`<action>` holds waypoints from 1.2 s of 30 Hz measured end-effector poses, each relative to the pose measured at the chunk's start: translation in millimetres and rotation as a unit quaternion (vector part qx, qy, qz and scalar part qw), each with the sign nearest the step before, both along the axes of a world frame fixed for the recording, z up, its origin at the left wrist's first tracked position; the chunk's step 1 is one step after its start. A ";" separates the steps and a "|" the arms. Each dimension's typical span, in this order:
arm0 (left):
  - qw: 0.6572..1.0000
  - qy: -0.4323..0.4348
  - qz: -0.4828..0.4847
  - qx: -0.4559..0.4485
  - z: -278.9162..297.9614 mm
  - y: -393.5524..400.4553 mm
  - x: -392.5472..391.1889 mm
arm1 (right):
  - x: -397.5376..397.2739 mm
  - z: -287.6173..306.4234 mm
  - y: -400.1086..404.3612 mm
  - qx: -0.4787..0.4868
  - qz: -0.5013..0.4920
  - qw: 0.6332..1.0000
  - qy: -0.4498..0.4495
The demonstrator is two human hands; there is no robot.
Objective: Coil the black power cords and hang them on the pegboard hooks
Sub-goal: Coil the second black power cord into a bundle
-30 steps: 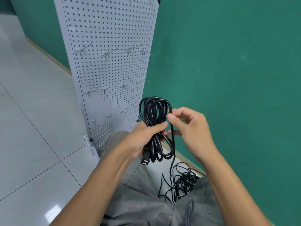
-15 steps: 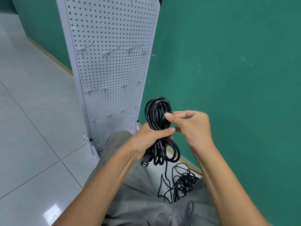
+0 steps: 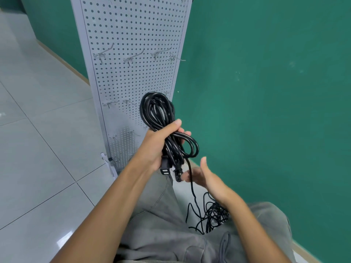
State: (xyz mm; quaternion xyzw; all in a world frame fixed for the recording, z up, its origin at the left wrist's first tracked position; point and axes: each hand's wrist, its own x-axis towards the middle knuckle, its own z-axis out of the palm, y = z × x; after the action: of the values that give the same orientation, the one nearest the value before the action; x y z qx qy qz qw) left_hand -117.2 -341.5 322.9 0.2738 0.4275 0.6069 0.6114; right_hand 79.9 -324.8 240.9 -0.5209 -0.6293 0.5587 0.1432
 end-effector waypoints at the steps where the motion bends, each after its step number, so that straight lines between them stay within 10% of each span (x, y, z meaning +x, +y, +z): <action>1: 1.000 0.008 0.016 -0.003 0.6 0.4 -5.5 | 2.6 -6.2 -1.5 -0.001 0.008 1.000 -0.012; 9: 0.985 -0.026 0.171 -0.030 -6.8 8.2 -22.4 | 13.1 -8.9 -10.1 0.127 -0.009 0.992 -0.002; 19: 0.958 0.138 0.251 0.000 -19.3 14.6 -35.4 | -14.5 99.8 -17.9 0.286 0.049 0.957 0.007; 26: 0.977 0.143 0.156 0.032 -18.1 9.7 -4.7 | -33.2 145.1 -23.3 0.316 0.119 0.940 -0.050; 36: 0.992 0.087 -0.083 0.025 -4.5 -12.9 36.7 | -26.9 143.3 -6.5 0.327 -0.091 0.939 -0.047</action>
State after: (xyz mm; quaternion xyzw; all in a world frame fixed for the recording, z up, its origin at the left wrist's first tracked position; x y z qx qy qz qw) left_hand -80.6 -354.4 318.4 0.3756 0.4396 0.5385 0.6129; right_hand 52.9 -331.3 384.2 -0.5262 -0.7333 0.2813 0.3259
